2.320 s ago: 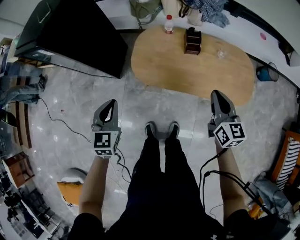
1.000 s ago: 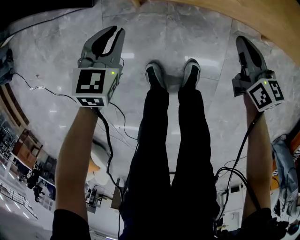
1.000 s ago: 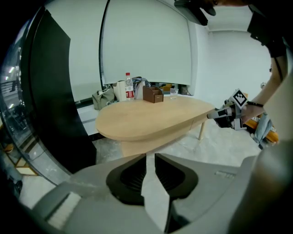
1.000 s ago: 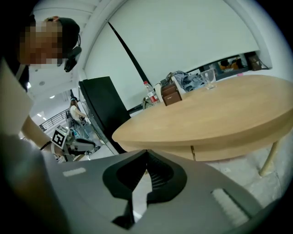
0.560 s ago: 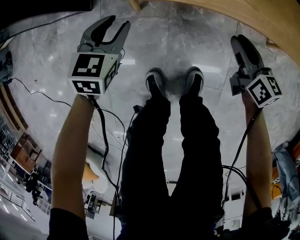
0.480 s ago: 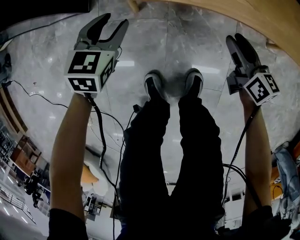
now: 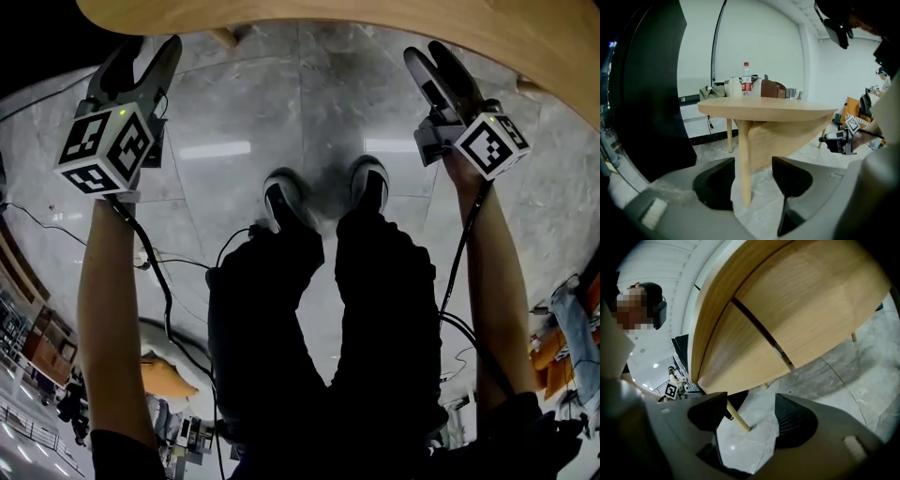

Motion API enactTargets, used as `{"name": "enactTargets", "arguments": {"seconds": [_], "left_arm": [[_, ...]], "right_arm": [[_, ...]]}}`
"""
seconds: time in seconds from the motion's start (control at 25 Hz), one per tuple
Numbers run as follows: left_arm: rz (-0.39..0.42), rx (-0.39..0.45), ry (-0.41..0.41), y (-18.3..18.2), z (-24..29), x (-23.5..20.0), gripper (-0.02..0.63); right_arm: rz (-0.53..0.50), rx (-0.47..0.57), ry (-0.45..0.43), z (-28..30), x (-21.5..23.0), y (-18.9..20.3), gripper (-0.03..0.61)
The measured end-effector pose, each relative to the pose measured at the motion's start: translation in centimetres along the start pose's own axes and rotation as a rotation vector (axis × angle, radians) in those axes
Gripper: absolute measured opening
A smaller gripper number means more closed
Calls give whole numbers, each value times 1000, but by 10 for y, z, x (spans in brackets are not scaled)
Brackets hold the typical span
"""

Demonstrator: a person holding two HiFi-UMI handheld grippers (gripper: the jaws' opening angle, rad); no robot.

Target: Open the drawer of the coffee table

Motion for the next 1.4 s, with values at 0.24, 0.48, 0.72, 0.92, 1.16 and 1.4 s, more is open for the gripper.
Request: {"name": "enactTargets", "arguments": {"seconds": [0.24, 0.48, 0.72, 0.92, 1.16, 1.4], "left_arm": [[34, 48, 32, -13, 10, -7, 311], [120, 48, 75, -23, 22, 9, 311], [98, 47, 97, -23, 24, 19, 311], [116, 37, 81, -20, 21, 21, 311], [111, -18, 82, -1, 3, 34, 311], [139, -137, 71, 21, -18, 53, 311]], "right_arm": [[26, 124, -74, 7, 13, -23, 351], [-20, 149, -100, 13, 11, -33, 360], [-3, 170, -143, 12, 12, -32, 348], [-60, 132, -145, 8, 8, -25, 350], [-63, 68, -137, -12, -4, -2, 353], [-190, -182, 9, -39, -11, 33, 342]]}}
Point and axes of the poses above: the fingertips, and each gripper's own axes: z forward along the fingers, x to its right, y out of its underside, the point moved 5 cm from there along -z, backward along the fingers, and after that the axes turned 7 degrees about -x, right-handed, at the moved point
